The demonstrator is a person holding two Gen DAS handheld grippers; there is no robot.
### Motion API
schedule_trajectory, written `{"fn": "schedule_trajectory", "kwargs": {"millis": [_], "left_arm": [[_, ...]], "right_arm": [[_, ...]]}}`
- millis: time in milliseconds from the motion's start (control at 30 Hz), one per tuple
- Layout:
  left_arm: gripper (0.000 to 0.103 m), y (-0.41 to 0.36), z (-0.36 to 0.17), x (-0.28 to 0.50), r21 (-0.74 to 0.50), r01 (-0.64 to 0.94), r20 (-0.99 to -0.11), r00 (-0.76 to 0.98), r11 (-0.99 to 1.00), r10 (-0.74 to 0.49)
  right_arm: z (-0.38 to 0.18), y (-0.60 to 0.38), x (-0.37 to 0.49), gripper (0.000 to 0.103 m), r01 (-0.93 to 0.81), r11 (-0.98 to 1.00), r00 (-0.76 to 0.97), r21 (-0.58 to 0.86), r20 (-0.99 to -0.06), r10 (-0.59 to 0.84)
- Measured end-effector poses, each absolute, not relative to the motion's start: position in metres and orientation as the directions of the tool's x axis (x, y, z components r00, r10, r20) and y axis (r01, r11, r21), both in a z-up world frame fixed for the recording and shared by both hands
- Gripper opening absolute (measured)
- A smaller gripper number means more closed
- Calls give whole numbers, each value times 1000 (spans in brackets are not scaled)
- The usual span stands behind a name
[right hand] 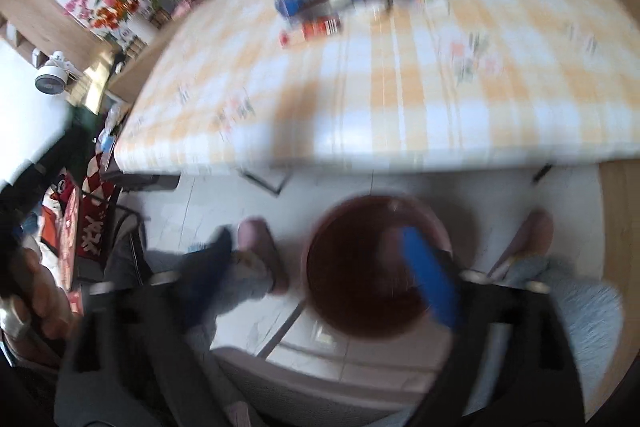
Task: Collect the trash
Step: 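Carry the white tray down to the brown bin with the right tool, then open the right tool over the bin while the left tool drops the green packet in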
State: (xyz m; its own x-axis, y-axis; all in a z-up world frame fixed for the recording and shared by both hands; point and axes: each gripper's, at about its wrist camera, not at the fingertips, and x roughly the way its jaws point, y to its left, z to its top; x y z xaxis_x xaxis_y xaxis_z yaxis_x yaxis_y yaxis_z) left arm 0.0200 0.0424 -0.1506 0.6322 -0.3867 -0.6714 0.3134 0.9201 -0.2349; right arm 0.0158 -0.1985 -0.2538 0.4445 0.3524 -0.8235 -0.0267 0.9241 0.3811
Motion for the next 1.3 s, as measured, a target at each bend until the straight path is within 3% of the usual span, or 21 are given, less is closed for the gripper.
{"fn": "schedule_trajectory", "kwargs": {"millis": [367, 600, 833, 900, 933, 967, 1000, 1300], "left_arm": [[37, 15, -161, 12, -211, 397, -714, 562, 893, -419], [38, -7, -184, 13, -221, 456, -767, 465, 862, -443], [39, -31, -205, 13, -235, 491, -805, 385, 838, -451], [42, -38, -209, 13, -237, 503, -811, 369, 831, -454], [50, -40, -210, 12, -236, 510, -811, 366, 827, -457], [70, -43, -211, 12, -233, 517, -812, 363, 824, -458], [78, -44, -212, 11, -226, 517, -811, 370, 826, -453], [95, -3, -192, 31, -188, 365, -760, 534, 912, -370]], "right_arm": [[-165, -244, 16, 97, 27, 956, 693, 291, -695, 191], [-153, -294, 16, 97, 147, 938, 753, 315, -651, 100], [-158, -314, 12, 97, 195, 929, 742, 315, -667, 71], [-160, -316, 11, 97, 204, 927, 737, 314, -672, 66], [-161, -317, 11, 97, 208, 927, 737, 312, -673, 61], [-162, -317, 11, 97, 208, 927, 737, 311, -673, 60], [-162, -316, 11, 97, 208, 928, 737, 310, -673, 60], [-167, -311, 11, 97, 197, 942, 723, 271, -689, 46]]}}
